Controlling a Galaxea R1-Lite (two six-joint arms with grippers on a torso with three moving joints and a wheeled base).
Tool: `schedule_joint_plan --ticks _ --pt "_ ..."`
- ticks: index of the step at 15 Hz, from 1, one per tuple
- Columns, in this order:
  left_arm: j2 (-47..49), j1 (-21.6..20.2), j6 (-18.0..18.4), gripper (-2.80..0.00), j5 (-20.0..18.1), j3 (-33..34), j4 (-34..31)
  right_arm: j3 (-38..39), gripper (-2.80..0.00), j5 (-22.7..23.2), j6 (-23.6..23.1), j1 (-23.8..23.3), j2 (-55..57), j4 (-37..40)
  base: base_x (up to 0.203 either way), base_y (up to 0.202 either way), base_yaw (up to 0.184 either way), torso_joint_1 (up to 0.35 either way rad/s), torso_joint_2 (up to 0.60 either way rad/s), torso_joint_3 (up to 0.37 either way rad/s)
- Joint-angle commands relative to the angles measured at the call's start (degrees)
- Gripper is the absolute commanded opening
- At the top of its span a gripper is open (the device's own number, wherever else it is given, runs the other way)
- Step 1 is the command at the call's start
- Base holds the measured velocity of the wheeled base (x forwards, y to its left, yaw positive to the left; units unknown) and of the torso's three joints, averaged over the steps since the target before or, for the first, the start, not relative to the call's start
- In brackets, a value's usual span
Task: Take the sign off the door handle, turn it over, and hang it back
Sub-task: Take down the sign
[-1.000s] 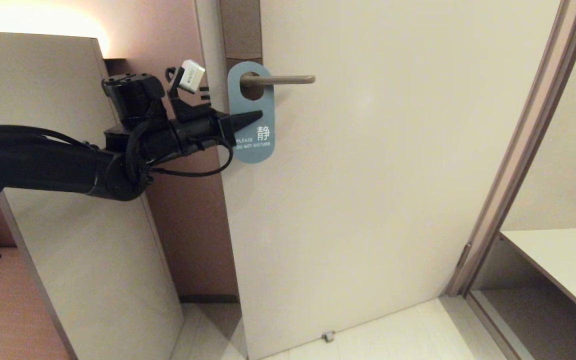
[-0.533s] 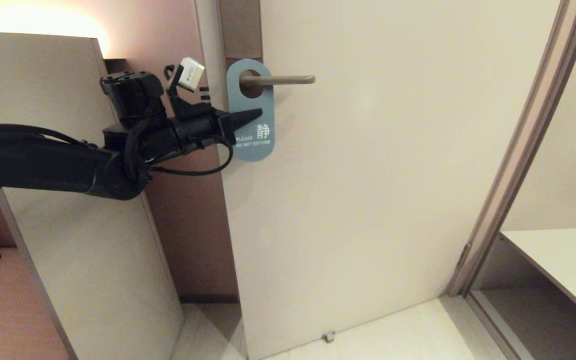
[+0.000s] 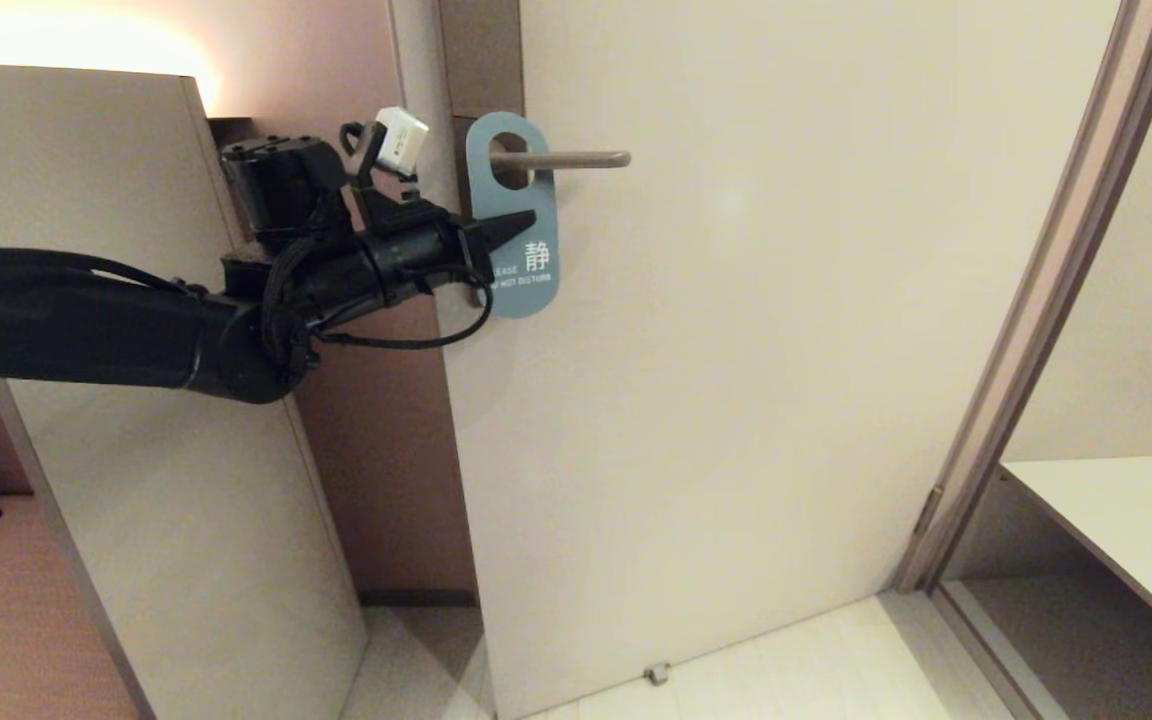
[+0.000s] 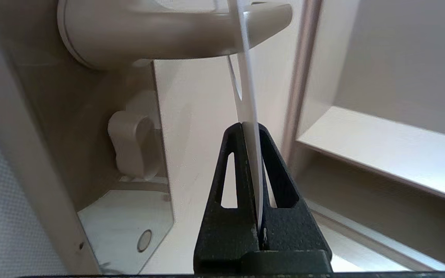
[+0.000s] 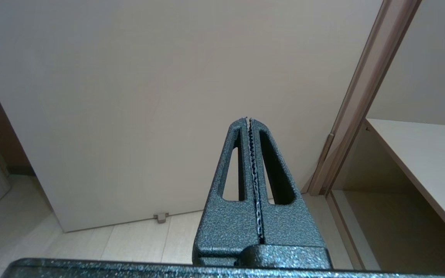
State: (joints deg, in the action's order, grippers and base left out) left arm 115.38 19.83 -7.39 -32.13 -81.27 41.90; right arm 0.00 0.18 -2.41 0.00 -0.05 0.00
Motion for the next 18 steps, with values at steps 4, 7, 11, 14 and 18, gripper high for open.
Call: schedule_joint_plan --ticks 4,7,11,14,18 --pt "-0.9 1.2 3.4 -2.8 4.5 0.1 -2.5 0.0 -2.8 0.0 0.0 0.0 0.0 0.0 0.0 0.0 0.0 0.0 0.0 0.0" --pt "-1.2 2.4 4.7 -2.8 8.8 0.1 -4.2 0.0 -2.8 0.0 0.0 0.0 0.0 0.0 0.0 0.0 0.0 0.0 0.0 0.0" --pt "-1.1 4.0 6.5 -2.8 14.4 -0.2 -5.5 0.0 -2.8 0.0 0.0 0.0 0.0 0.0 0.0 0.0 0.0 0.0 0.0 0.0" --pt "-1.2 4.9 6.5 -2.8 17.3 -0.3 -5.6 0.0 -2.8 0.0 0.0 0.0 0.0 0.0 0.0 0.0 0.0 0.0 0.0 0.0" --pt "-1.3 5.1 6.5 -2.8 18.8 -2.6 -8.0 0.0 -2.8 0.0 0.0 0.0 0.0 0.0 0.0 0.0 0.0 0.0 0.0 0.0"
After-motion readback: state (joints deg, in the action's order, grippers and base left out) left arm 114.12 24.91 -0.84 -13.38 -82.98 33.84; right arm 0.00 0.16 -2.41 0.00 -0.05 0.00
